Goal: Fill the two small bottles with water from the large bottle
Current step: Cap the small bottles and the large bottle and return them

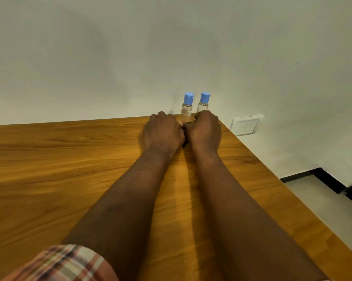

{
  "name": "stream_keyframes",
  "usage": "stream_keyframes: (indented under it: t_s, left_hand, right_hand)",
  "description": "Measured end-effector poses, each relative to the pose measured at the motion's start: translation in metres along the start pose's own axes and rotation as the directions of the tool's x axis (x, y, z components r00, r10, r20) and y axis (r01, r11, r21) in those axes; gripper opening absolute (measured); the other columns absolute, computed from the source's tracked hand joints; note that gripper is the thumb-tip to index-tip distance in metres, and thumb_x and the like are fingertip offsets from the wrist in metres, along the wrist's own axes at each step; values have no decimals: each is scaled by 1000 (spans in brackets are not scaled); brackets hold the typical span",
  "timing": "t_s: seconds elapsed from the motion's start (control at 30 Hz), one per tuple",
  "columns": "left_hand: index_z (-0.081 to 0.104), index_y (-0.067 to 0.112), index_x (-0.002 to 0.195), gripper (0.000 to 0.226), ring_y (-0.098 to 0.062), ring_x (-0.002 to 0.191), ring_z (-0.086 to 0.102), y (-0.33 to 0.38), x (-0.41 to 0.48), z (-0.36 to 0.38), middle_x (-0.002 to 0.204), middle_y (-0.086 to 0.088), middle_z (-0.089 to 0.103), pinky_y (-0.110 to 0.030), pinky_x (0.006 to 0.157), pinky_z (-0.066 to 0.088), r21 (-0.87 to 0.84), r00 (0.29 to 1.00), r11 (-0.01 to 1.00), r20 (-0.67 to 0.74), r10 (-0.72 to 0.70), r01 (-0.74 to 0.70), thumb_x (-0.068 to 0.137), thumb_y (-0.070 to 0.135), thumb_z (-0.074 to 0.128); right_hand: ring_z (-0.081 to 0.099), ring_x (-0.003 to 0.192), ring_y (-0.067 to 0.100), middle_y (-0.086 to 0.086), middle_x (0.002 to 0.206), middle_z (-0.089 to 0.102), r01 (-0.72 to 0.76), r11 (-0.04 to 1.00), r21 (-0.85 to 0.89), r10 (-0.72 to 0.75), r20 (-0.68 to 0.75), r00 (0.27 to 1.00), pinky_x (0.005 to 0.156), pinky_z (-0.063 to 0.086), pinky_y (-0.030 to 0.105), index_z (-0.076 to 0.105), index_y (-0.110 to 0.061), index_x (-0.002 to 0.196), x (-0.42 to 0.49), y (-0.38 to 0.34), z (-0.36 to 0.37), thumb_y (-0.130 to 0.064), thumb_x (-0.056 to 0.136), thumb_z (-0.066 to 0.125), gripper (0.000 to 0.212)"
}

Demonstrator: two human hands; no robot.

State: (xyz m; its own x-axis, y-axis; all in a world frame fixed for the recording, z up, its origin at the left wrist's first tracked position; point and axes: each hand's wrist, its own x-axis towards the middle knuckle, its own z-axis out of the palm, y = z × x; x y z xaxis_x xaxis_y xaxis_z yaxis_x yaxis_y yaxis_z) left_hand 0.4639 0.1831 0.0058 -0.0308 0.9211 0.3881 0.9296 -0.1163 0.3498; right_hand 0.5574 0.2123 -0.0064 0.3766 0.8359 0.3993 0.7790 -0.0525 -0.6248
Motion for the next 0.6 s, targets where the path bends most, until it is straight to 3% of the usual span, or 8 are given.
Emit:
stream_keyframes:
  t_s: [0.17,0.37,0.6]
  left_hand:
    - [61,5,109,33,-28,109,51,1,-22,-14,114,-13,58,-37,84,45,3,999,1000,33,-7,7,94,32,48]
    - [59,10,113,34,-24,110,50,-5,-76,-42,117,-9,57,-37,89,46,7,997,999,65,-34,34,97,35,44]
    - [58,11,116,34,-24,112,48,-8,-160,-89,119,-8,56,-36,95,40,-26,992,999,119,-37,41,99,34,40]
  right_hand:
    - [66,92,23,8,103,70,16,1000,4,-16,28,999,69,42,25,68,-11,106,-27,-2,-18,-26,87,70,24]
    - [60,113,21,5,121,67,50,999,-1,-49,193,980,91,48,31,63,-13,124,-77,-7,-45,-30,89,66,39]
    - [60,116,21,6,123,67,60,997,53,-71,238,969,97,45,29,64,-11,124,-163,-18,-92,-23,88,65,38]
